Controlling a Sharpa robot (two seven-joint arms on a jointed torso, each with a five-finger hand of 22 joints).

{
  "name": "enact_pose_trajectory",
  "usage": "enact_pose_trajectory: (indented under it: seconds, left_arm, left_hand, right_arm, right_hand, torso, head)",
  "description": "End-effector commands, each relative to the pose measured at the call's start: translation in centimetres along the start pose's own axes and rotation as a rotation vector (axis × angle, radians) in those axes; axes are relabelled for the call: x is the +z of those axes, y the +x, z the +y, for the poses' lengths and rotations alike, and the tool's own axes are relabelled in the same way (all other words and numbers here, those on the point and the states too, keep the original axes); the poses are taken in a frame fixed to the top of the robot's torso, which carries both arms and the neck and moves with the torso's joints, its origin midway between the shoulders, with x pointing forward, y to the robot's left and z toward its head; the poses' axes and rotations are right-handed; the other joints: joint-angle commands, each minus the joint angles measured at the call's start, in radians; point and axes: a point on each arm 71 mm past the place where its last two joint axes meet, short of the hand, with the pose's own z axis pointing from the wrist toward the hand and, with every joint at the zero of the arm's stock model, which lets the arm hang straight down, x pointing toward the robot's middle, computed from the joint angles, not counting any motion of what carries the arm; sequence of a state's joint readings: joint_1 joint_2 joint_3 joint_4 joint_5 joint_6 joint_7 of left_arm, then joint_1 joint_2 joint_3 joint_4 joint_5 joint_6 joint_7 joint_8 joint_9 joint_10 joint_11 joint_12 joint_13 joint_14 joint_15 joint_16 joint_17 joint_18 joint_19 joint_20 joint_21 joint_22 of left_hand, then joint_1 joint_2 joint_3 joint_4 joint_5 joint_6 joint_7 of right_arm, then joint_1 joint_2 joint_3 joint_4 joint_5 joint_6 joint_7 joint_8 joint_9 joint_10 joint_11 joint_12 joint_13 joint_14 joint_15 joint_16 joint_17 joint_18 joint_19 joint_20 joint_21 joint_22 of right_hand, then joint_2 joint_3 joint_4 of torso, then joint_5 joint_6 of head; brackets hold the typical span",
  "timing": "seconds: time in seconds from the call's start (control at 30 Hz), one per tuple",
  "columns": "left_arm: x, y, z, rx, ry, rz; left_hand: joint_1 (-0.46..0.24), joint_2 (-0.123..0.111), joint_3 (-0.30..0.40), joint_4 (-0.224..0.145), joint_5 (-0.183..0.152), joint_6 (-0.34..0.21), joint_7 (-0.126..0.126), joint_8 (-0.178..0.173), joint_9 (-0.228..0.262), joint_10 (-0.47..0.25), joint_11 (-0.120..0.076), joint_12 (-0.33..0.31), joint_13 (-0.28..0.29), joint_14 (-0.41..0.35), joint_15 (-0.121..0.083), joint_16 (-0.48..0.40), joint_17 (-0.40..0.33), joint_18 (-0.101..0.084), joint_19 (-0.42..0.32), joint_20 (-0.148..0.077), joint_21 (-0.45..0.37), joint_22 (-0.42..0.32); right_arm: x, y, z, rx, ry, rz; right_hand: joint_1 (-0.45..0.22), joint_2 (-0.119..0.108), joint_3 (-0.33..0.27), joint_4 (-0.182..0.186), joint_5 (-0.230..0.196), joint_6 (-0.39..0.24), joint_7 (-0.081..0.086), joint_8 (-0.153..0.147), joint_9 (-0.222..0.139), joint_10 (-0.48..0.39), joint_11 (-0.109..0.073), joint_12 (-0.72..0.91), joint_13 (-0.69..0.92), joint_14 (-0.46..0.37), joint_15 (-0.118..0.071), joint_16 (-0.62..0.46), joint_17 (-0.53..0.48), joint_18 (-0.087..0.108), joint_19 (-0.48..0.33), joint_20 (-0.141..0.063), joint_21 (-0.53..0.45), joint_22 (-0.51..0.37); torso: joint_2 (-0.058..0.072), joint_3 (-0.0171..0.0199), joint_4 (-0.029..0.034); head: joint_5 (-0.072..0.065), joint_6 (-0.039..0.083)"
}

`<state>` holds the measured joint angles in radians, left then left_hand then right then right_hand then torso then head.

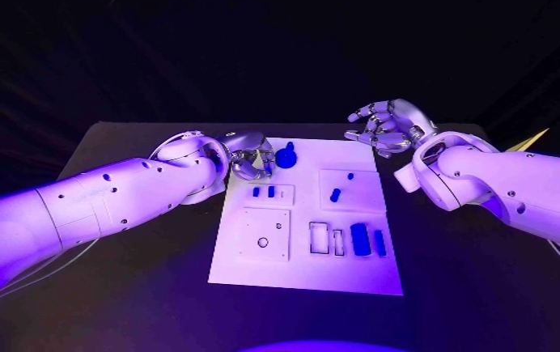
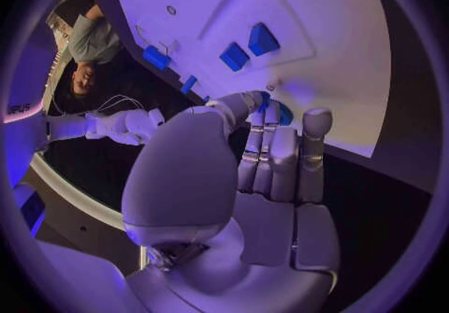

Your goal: Assemble the parts on the task board

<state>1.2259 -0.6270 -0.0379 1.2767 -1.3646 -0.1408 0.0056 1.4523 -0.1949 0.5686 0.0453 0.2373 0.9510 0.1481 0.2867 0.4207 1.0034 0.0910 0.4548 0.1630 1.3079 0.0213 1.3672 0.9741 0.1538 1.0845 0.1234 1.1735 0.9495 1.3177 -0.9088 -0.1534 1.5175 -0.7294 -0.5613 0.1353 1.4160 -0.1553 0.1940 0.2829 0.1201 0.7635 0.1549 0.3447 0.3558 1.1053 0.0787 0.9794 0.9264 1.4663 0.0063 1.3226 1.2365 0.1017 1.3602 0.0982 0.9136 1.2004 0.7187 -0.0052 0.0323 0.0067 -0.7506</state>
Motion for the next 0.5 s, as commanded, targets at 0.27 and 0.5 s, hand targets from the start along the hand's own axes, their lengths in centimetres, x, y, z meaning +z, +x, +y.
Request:
enact_pose_trajectory:
  seconds: [0.27, 0.5]
  left_arm:
    - [-0.03, -0.01, 0.37, -0.006, -0.013, 0.014]
    - [0.04, 0.01, 0.54, -0.006, -0.017, 0.019]
  left_hand:
    - [-0.016, 0.012, 0.032, -0.014, -0.006, 0.016, 0.004, -0.011, -0.004, 0.040, -0.005, -0.009, 0.001, 0.003, -0.003, 0.019, 0.014, -0.008, 0.012, 0.002, 0.015, 0.019]
    - [-0.016, 0.012, 0.032, -0.014, -0.006, 0.016, 0.004, -0.011, -0.004, 0.040, -0.005, -0.009, 0.001, 0.003, -0.003, 0.019, 0.014, -0.008, 0.012, 0.002, 0.015, 0.019]
  right_arm:
    - [-0.02, 0.07, 0.03, 0.001, -0.003, 0.002]
    - [-0.03, 0.06, 0.02, 0.000, -0.002, 0.002]
  right_hand:
    - [-0.011, -0.001, 0.042, 0.003, 0.014, 0.012, 0.005, 0.022, 0.008, -0.032, -0.005, -0.009, -0.005, 0.008, -0.012, -0.012, -0.007, 0.022, -0.009, -0.002, -0.022, -0.004]
    - [-0.011, -0.001, 0.042, 0.003, 0.014, 0.012, 0.005, 0.022, 0.008, -0.032, -0.005, -0.009, -0.005, 0.008, -0.012, -0.012, -0.007, 0.022, -0.009, -0.002, -0.022, -0.004]
  torso:
    - [0.001, 0.0009, -0.0005]
    - [0.001, 0.0012, -0.0008]
  head:
    - [0.000, -0.004]
    - [0.000, -0.006]
